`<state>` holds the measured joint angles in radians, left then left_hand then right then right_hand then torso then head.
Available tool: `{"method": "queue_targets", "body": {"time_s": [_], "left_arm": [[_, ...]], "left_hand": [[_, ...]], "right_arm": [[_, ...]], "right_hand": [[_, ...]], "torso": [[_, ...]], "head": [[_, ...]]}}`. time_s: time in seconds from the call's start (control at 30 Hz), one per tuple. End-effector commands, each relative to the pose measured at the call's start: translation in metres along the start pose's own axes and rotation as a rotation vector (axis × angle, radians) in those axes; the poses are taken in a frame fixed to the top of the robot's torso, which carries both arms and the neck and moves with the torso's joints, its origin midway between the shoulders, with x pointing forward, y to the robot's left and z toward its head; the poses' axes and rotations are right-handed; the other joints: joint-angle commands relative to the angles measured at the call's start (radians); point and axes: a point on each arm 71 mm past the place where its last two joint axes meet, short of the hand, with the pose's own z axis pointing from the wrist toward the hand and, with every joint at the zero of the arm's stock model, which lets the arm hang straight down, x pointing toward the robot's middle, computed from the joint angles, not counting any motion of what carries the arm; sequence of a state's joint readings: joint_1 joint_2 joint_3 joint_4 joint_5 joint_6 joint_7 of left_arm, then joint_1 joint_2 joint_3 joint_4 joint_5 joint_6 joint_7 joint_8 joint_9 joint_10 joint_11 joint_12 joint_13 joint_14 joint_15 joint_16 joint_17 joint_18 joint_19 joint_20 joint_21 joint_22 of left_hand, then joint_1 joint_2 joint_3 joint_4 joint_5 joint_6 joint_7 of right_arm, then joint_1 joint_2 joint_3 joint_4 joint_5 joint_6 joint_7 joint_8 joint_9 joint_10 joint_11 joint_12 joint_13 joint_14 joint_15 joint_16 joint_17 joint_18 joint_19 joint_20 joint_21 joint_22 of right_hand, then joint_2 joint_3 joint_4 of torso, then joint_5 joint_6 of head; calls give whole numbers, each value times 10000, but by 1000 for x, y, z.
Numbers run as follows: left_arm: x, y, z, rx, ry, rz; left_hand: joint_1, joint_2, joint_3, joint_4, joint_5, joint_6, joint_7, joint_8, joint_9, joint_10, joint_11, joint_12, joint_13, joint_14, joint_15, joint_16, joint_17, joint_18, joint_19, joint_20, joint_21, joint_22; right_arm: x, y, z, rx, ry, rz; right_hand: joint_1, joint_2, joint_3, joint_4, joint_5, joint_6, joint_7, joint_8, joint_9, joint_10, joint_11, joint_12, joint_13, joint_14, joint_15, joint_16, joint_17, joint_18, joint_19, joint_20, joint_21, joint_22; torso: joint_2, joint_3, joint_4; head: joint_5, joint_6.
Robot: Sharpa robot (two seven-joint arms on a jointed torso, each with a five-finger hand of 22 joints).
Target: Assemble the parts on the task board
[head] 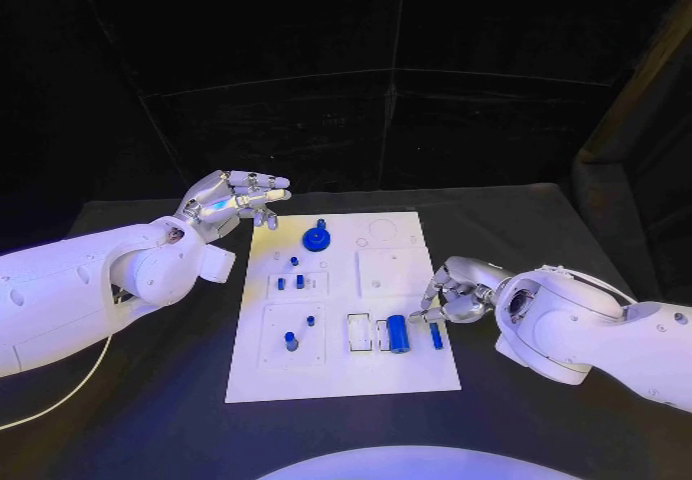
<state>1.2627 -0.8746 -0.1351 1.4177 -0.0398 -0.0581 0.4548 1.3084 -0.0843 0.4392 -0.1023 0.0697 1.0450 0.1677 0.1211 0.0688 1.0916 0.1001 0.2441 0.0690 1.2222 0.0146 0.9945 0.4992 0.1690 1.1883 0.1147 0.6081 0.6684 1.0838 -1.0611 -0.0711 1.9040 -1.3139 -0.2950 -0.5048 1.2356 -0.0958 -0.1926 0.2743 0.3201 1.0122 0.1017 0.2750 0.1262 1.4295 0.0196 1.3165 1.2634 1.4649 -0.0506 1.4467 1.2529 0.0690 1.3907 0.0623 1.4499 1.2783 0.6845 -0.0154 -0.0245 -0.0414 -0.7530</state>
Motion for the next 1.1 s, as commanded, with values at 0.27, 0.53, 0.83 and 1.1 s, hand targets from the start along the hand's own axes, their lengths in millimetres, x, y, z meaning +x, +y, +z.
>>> {"method": "queue_targets", "body": {"time_s": [0.27,0.53,0.83,1.1], "left_arm": [[0,-1,-1,38,84,-77],[0,-1,-1,-7,103,-86],[-1,0,-1,-22,98,-84],[-1,0,-1,-37,108,-90]], "left_hand": [[67,-3,-4,-44,17,-4,26,36,-10,-30,1,56,-7,-61,-18,-51,-17,136,25,-40,-47,-14],[67,-3,-4,-44,17,-4,26,36,-10,-30,1,56,-7,-61,-18,-51,-17,136,25,-40,-47,-14],[67,-3,-4,-44,17,-4,26,36,-10,-30,1,56,-7,-61,-18,-51,-17,136,25,-40,-47,-14],[69,-1,-15,-52,12,5,22,47,-8,-27,-2,69,-6,-69,-19,-52,-29,136,21,-40,-56,-20]], "right_arm": [[27,11,10,133,256,-355],[42,12,14,326,695,-316],[49,17,18,362,891,-248],[50,17,19,550,833,-229]], "right_hand": [[-216,-157,-71,178,-203,-158,9,127,41,157,22,275,377,584,34,175,303,-104,107,25,128,147],[-393,-201,-67,190,-243,-192,15,191,66,239,32,457,624,594,47,221,411,-111,125,37,152,195],[-422,-119,7,157,-229,-174,5,279,102,255,27,516,724,601,48,256,497,-114,131,44,165,222],[370,52,177,-183,721,-172,-25,461,179,260,9,565,873,613,29,319,663,-134,178,26,216,340]], "torso": [[12,-12,-9],[6,-19,-2],[12,-37,4],[1,-57,-21]], "head": [[3,-44],[47,-91],[70,-90],[80,-101]]}}
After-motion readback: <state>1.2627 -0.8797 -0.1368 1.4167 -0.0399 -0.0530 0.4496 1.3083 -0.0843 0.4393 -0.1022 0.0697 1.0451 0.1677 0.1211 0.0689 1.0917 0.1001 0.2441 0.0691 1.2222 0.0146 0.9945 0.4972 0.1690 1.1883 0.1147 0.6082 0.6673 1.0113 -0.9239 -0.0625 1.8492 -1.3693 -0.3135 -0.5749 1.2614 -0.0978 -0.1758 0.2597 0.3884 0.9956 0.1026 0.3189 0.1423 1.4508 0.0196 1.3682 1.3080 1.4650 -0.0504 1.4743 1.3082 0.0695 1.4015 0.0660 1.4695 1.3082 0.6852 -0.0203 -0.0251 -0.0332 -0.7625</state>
